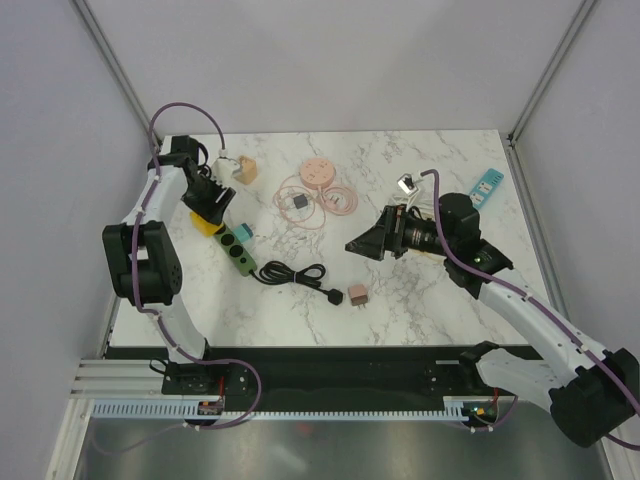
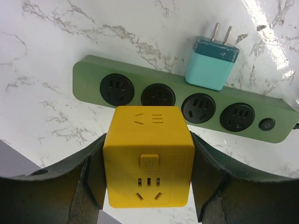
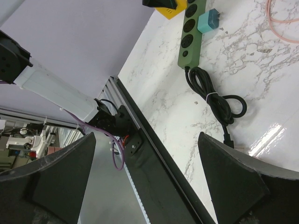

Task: Insert the plug

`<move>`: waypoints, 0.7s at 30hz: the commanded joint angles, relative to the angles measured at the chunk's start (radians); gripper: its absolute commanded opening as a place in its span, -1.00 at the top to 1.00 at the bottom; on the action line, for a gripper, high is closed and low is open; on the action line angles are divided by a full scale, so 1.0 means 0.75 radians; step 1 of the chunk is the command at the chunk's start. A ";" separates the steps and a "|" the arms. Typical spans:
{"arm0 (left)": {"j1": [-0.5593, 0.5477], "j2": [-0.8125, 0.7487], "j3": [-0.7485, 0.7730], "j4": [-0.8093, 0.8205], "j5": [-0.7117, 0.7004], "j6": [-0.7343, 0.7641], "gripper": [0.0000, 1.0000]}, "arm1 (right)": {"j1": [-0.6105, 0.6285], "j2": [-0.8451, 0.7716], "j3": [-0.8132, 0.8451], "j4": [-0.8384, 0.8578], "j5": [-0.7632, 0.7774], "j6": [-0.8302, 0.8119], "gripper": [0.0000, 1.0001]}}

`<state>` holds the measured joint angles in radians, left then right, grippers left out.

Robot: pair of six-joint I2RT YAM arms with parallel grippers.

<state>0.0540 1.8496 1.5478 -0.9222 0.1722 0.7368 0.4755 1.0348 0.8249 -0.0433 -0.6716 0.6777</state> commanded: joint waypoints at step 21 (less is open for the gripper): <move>0.069 0.137 0.284 -0.120 0.216 0.280 0.96 | 0.000 0.216 0.141 0.091 -0.031 0.139 -0.96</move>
<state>0.0986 1.9163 1.7084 -0.9920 0.2993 0.8761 0.4755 1.1923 0.8516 0.0006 -0.6750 0.7559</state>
